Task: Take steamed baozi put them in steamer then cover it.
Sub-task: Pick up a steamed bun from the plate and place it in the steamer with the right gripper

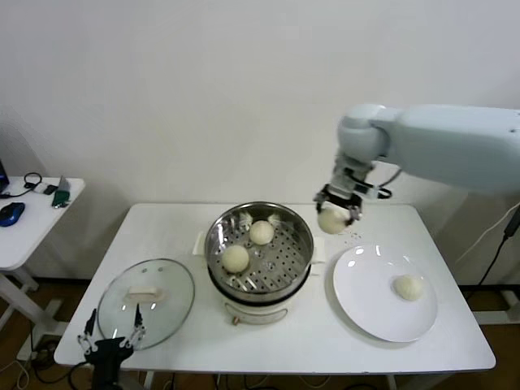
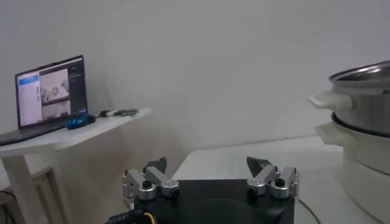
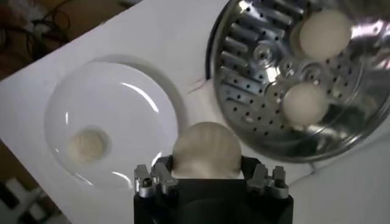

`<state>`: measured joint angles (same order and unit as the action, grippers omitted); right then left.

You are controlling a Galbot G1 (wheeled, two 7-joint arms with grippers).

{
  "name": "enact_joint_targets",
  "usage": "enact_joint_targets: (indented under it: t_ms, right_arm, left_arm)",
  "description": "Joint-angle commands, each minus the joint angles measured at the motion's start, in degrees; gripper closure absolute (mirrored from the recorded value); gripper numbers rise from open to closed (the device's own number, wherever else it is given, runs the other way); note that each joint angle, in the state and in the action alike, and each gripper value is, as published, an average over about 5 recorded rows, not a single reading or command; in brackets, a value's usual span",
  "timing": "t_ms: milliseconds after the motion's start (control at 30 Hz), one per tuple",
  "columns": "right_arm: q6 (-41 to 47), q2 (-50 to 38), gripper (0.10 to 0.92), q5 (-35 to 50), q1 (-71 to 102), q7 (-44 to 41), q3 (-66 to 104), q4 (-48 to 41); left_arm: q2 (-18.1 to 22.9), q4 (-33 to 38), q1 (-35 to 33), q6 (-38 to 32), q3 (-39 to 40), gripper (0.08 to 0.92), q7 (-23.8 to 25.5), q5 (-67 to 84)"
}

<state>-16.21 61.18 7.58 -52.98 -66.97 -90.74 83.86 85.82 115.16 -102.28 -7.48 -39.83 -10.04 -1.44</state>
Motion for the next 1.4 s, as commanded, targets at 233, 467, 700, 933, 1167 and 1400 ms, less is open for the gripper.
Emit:
enact_joint_targets:
  t_ms: [233,467,700,933,1167,1400]
  right_arm:
    - [-6.15,17.9,0.321,-3.09,10.09,-2.61,6.13,-2.7]
    - [-6.74,19.14,0.321,-4.09,13.72,-3.66,4.74,-3.4]
    - [-6.95,19.58,0.321,-5.72,16.59,-3.49,4.56,-4.83]
    - [-7.98,19.88,0.313,-7.25,17.48,-3.14,4.59,-6.1]
    - [-8.13,19.47,0.244,-8.77,17.9,-3.42,5.17,-6.34]
    - [-8.6,18.95,0.203,-8.3,17.04,-3.75,7.02,-7.2]
  left_arm:
    - [-0.15,-0.08,-0.12,-0.39,-0.05,0.177,0.07,0.02]
    - [-0.22,0.09,0.44,-0.22,-0.14,0.177,0.09,0.08]
    - [-0.31,-0.33,0.52,-0.3,-0.19,0.177,0.11,0.29]
    - [-0.33,-0.23,0.61,-0.11,-0.27,0.177,0.09,0.34]
    - [-0.29,-0.16,0.52,-0.03,-0.36,0.177,0.05,0.34]
    - [-0.22,-0.18,0.52,-0.01,-0.42,0.177,-0.01,0.29]
